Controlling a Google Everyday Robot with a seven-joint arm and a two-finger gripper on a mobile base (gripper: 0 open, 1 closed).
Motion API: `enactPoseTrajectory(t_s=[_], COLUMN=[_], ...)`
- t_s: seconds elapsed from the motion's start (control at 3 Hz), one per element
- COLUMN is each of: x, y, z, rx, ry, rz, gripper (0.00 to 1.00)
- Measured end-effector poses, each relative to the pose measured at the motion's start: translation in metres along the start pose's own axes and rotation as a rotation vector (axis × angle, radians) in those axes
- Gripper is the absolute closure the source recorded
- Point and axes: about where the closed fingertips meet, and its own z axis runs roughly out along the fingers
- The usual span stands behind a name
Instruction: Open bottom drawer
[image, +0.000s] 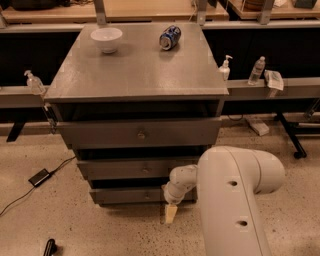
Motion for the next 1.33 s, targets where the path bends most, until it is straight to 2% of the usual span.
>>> enactPoseTrajectory(t_s=[0.67,1.33], x=[0.002,0.002], y=[-0.017,-0.04], z=[0.033,0.05], rx=[0.062,0.164], ry=[0.064,0.065], rz=[-0.023,-0.035], gripper=[0.0,0.0])
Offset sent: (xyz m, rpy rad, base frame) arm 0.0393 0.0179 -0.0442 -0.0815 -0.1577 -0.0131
